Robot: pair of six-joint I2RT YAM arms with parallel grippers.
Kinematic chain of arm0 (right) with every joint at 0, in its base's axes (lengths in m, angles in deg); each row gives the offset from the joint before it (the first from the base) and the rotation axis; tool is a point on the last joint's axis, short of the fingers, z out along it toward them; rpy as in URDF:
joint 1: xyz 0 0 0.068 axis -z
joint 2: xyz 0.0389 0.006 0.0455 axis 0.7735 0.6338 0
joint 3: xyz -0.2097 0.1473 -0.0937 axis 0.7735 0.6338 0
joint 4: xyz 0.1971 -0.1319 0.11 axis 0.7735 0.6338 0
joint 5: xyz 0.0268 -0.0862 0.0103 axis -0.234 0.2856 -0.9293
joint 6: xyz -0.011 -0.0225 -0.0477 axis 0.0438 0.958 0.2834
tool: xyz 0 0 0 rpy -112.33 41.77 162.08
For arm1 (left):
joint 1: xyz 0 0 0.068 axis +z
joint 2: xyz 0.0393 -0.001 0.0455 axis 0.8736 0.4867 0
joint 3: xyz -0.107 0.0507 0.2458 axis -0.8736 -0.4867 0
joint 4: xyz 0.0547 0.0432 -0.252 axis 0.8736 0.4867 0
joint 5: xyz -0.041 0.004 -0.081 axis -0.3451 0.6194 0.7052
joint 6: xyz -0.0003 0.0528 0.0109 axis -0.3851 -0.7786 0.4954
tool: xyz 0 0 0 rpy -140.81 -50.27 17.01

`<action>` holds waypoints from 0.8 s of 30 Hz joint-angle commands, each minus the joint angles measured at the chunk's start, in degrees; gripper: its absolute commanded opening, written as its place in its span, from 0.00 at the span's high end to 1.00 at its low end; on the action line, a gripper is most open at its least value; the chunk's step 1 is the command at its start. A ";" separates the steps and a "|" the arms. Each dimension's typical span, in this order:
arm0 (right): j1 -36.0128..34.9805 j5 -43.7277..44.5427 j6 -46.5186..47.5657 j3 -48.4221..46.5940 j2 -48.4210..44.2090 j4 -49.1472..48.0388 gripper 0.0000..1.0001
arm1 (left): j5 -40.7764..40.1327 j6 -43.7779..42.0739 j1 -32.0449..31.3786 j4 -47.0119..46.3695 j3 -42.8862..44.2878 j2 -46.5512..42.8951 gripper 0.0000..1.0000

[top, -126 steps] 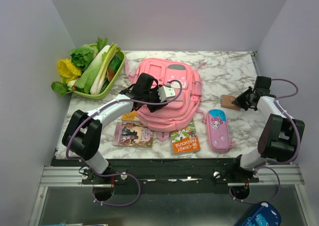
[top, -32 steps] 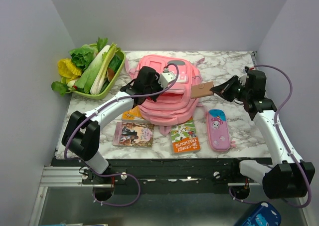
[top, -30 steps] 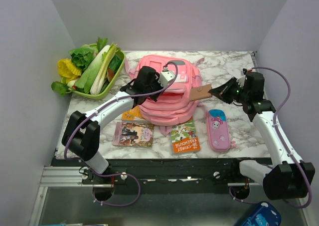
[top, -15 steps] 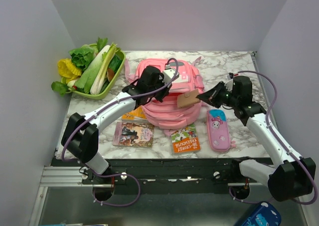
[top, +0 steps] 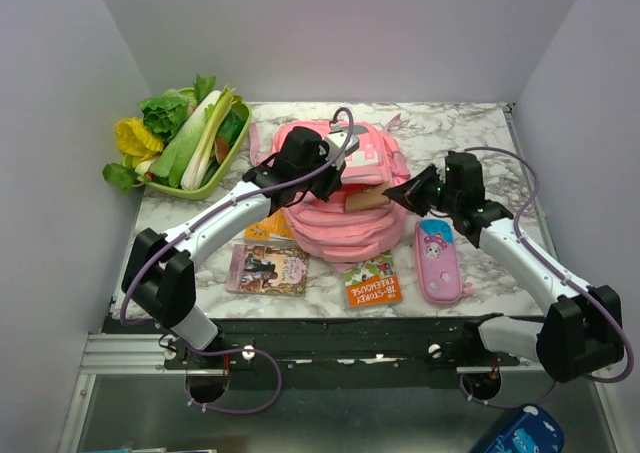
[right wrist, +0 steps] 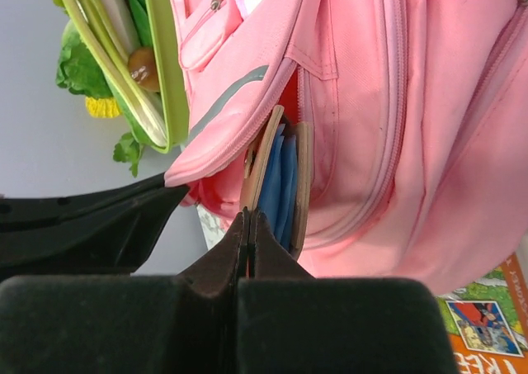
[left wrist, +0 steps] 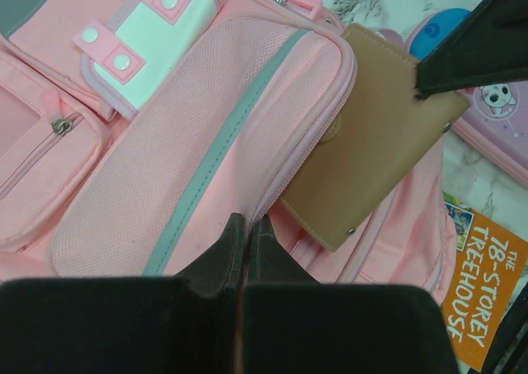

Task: Pack the student bag
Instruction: Place the personal item in the student bag.

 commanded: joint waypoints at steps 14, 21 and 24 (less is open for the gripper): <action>-15.15 19.79 -4.68 -10.77 17.33 -3.94 0.98 | 7.42 3.63 -0.65 -2.04 4.42 -3.82 1.00; -15.24 19.09 1.91 -11.41 19.80 -0.52 0.49 | 6.81 2.40 -0.65 -1.77 3.02 -4.79 1.00; -15.59 23.12 6.04 -9.65 15.50 -0.34 0.44 | 6.55 2.22 -0.65 -1.86 2.49 -4.79 1.00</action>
